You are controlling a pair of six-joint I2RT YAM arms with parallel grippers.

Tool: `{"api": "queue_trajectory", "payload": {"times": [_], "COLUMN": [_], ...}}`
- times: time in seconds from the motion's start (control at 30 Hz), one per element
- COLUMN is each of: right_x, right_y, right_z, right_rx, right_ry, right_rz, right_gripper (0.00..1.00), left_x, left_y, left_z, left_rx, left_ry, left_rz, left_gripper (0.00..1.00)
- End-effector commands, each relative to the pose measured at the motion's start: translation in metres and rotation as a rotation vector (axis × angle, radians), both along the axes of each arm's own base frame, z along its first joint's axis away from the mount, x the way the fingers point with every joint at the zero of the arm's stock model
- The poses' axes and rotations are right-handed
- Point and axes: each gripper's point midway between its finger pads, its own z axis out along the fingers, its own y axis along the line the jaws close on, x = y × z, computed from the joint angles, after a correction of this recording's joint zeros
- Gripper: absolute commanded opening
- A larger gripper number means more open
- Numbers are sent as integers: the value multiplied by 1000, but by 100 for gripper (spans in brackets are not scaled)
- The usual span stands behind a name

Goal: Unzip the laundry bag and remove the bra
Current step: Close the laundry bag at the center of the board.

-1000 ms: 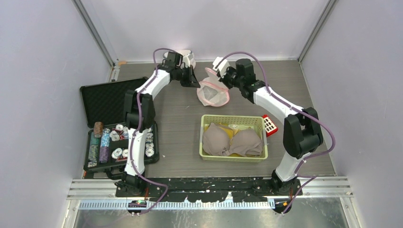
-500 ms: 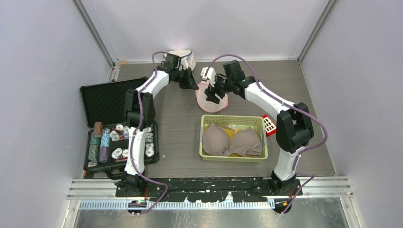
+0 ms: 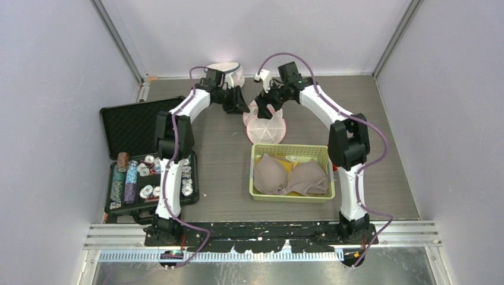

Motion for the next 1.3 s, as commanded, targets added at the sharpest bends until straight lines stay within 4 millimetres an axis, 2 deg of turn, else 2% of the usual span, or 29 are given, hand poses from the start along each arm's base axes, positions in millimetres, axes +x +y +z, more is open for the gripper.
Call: {"api": "queue_trajectory", "payload": {"times": [0.0,0.07,0.2,0.3,0.43,0.57,0.7,0.87,0.93,1.03,1.13,1.27], "right_x": [7,21,41,52,67,86,95,103,101,91,82,71], "right_y": [-5,-6,-9,-10,-13,-17,-16,-19,-19,-16,-16,-17], "right_z": [-17,-5,3,4,-4,-16,-27,-43,-46,-51,-56,-59], "right_rx": [-51,28,148,228,296,311,343,335,341,343,333,322], "right_ry": [76,119,199,256,305,304,334,343,367,413,446,482], "right_rz": [-8,-60,-153,-224,-313,-413,-462,-506,-502,-481,-468,-447], "right_gripper": [92,91,89,87,84,81,81,80,75,60,47,39], "left_x": [3,2,-1,-17,-49,-73,-82,-82,-84,-84,-82,-83], "left_y": [5,9,22,28,23,13,-1,-11,-18,-28,-30,-29], "left_z": [27,32,49,53,40,21,12,-5,-6,-2,0,19], "left_rx": [-14,-1,-4,-15,-61,-86,-99,-80,-94,-120,-119,-131], "left_ry": [-93,-122,-233,-247,-205,-156,-155,-146,-151,-164,-167,-202], "left_rz": [-38,-52,-57,-68,-118,-126,-146,-155,-183,-218,-220,-229], "left_gripper": [45,48,53,54,55,57,57,56,50,35,27,5]}}
